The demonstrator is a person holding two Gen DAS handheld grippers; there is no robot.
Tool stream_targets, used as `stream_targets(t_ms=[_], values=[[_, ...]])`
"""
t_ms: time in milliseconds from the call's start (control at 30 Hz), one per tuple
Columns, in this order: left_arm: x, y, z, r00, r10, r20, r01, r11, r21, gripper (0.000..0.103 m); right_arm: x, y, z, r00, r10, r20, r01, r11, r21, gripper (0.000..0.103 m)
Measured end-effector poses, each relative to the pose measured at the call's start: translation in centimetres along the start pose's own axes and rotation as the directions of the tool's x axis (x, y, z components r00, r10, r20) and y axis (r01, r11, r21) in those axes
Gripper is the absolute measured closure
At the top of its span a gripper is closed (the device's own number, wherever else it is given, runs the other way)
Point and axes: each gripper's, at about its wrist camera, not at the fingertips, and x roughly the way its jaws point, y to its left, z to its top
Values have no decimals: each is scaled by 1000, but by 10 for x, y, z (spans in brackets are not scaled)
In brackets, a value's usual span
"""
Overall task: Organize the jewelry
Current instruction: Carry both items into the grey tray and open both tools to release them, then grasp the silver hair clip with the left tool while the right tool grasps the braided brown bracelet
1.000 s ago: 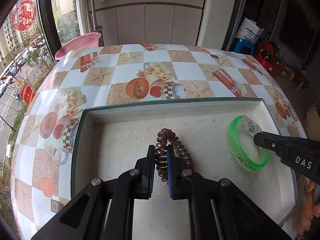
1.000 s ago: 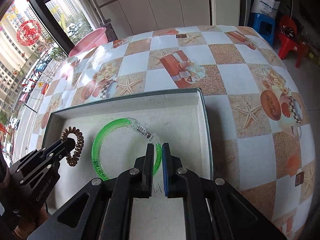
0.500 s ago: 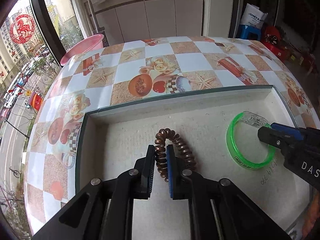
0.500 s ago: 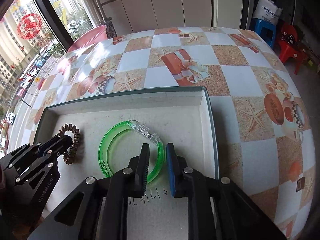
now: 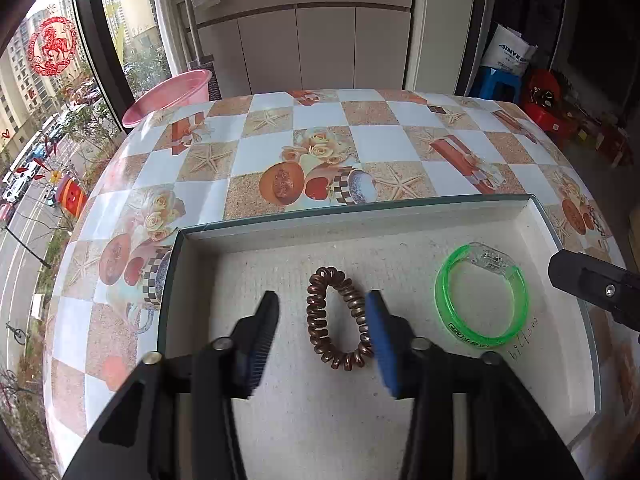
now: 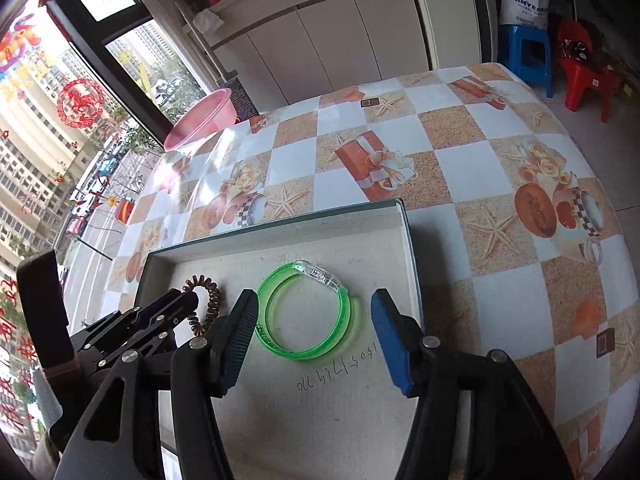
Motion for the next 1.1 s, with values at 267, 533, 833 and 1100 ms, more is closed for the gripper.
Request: stream_targets(t_ms=[267,533,833,1100], values=[[-19,-1,-4,997,28,66,-29,1000,6,0,-18,-11,-6,1000,15,5,-15,999,35,39],[-66,13,-22,994,-33,109,33,999,-4,0,-47,-20,-22,996,84,25,-85,995,60,17],[-125,24,-80,983,-109,146,109,994,7,0,-101,-13,-52,986,110,122,-114,993,31,15],[-150,38,-139,982,-66,180,67,998,4,0,-125,-4,-92,991,112,77,-112,994,-6,15]])
